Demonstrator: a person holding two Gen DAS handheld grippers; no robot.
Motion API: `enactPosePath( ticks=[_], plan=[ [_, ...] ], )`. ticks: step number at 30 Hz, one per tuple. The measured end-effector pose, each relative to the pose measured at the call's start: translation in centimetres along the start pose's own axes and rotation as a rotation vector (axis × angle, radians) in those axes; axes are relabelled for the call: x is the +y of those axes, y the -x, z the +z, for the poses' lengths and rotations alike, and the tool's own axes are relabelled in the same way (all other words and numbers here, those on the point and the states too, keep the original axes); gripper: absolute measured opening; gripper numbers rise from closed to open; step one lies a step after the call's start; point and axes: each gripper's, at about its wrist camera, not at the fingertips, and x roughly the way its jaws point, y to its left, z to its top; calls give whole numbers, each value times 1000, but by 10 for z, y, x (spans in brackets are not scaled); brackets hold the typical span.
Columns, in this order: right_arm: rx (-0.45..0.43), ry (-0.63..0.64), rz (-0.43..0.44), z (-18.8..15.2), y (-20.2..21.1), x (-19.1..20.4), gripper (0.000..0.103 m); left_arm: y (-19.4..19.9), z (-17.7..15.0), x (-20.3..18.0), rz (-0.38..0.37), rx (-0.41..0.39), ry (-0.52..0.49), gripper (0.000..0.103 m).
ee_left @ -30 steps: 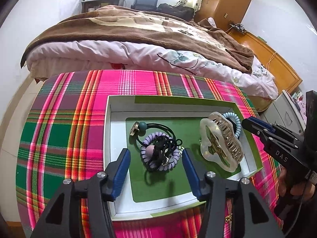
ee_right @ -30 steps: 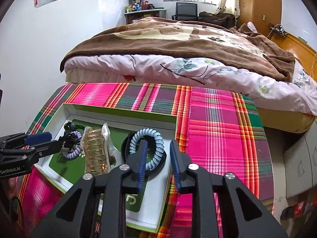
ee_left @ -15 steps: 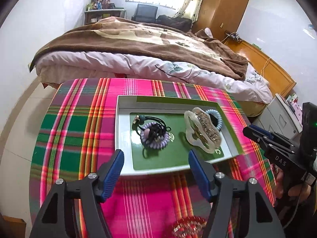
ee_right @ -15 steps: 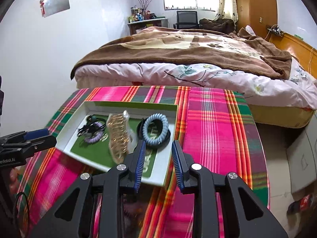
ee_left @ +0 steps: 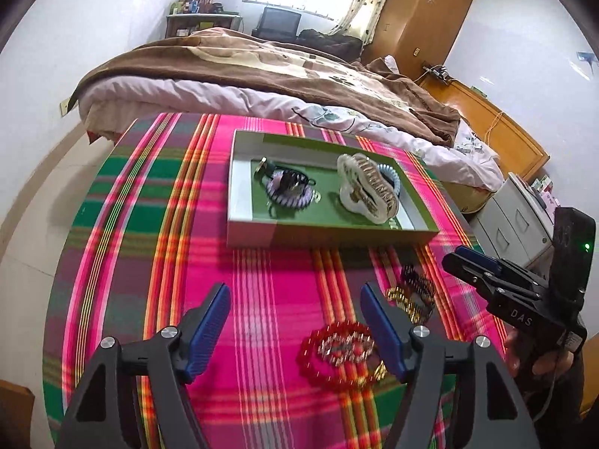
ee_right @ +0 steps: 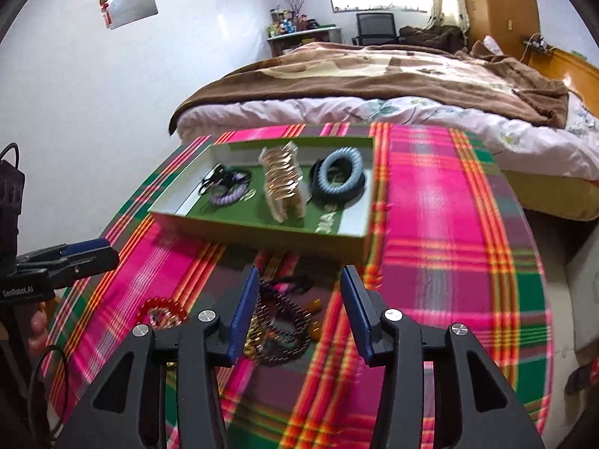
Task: Organize jewelry
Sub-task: 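Move the open right tool over the dark bead necklace on the sheet, then close the right tool on the dark bead necklace and lift it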
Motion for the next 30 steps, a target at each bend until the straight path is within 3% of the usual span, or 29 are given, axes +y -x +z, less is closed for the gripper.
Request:
enactPosePath(
  ticks=[6,16,24,26,27,30],
  plan=[
    [40,16,0,-6,-16,11,50,6,-18,7,-7,2,17,71],
    [101,54,-91,-8,-39,23,50,7,-38,22,-17,19,57,73],
    [102,35,-131,-8,-41,18,50,2,-47,28,-26,43,69,74],
    [97,38,-144,-9,-41,18,43,0,-49,28,-28,50,71,74],
    [96,35,-143,-9,-40,17,35,0,-49,28,-27,51,72,74],
    [94,32,-139,-9,-39,17,27,-2,-49,27,-27,57,68,74]
  ],
)
